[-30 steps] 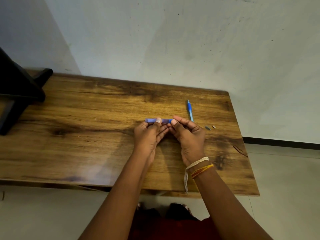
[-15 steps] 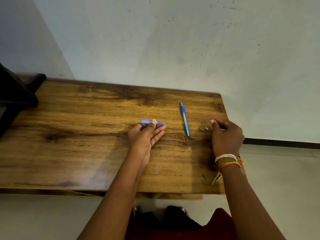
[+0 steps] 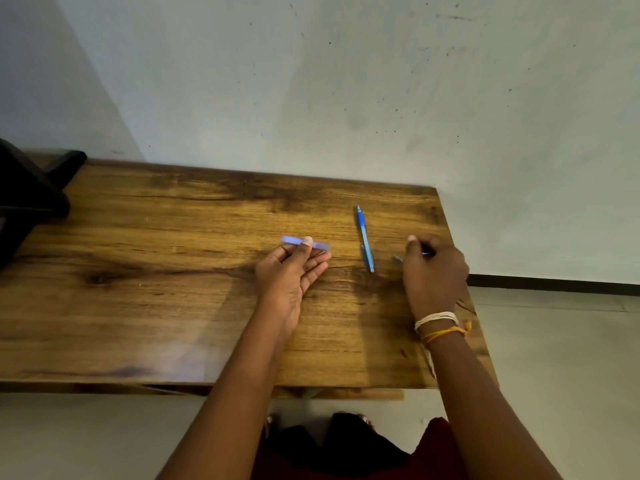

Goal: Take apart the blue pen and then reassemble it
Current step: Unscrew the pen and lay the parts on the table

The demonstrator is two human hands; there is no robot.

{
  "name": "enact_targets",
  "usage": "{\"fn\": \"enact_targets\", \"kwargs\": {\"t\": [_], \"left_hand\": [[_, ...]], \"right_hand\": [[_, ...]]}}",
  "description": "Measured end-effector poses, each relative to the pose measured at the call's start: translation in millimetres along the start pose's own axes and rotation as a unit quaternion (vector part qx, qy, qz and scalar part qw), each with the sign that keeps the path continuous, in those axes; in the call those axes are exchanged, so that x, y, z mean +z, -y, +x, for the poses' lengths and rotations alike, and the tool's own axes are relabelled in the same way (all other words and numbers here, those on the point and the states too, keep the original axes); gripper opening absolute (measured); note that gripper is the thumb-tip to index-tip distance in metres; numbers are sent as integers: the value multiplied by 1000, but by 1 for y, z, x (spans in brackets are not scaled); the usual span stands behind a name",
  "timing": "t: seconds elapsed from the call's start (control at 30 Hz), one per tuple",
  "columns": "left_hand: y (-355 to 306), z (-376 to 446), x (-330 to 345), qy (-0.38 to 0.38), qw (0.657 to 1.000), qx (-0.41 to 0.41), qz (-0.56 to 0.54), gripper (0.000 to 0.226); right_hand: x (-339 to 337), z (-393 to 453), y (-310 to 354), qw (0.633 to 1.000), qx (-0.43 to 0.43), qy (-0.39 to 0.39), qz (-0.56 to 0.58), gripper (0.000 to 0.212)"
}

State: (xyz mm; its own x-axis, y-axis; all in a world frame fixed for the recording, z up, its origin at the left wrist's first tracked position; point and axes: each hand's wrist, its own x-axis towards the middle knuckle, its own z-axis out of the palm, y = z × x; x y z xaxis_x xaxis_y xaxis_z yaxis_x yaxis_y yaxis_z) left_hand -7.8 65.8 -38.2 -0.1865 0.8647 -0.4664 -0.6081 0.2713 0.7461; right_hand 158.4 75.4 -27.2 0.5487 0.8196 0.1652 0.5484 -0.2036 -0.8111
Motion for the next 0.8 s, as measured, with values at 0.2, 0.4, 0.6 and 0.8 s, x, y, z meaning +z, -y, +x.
{"fn": "enact_targets", "kwargs": {"t": [0.2,0.4,0.6,0.8], "left_hand": [[-1,-2,1,-13,1000,15,-3,5],[-2,0,-7,-27,995,68,73,10],[-1,3,-13,-29,949,198,244,4],[-2,8,-18,-35,927,241,284,10]], "right_hand": [[32,-35,30,861,203,303,355,17],[32,-34,33,760,311,342,457,22],[31,-36,33,704,382,355,482,23],[32,-36,31,719,373,360,464,22]]}}
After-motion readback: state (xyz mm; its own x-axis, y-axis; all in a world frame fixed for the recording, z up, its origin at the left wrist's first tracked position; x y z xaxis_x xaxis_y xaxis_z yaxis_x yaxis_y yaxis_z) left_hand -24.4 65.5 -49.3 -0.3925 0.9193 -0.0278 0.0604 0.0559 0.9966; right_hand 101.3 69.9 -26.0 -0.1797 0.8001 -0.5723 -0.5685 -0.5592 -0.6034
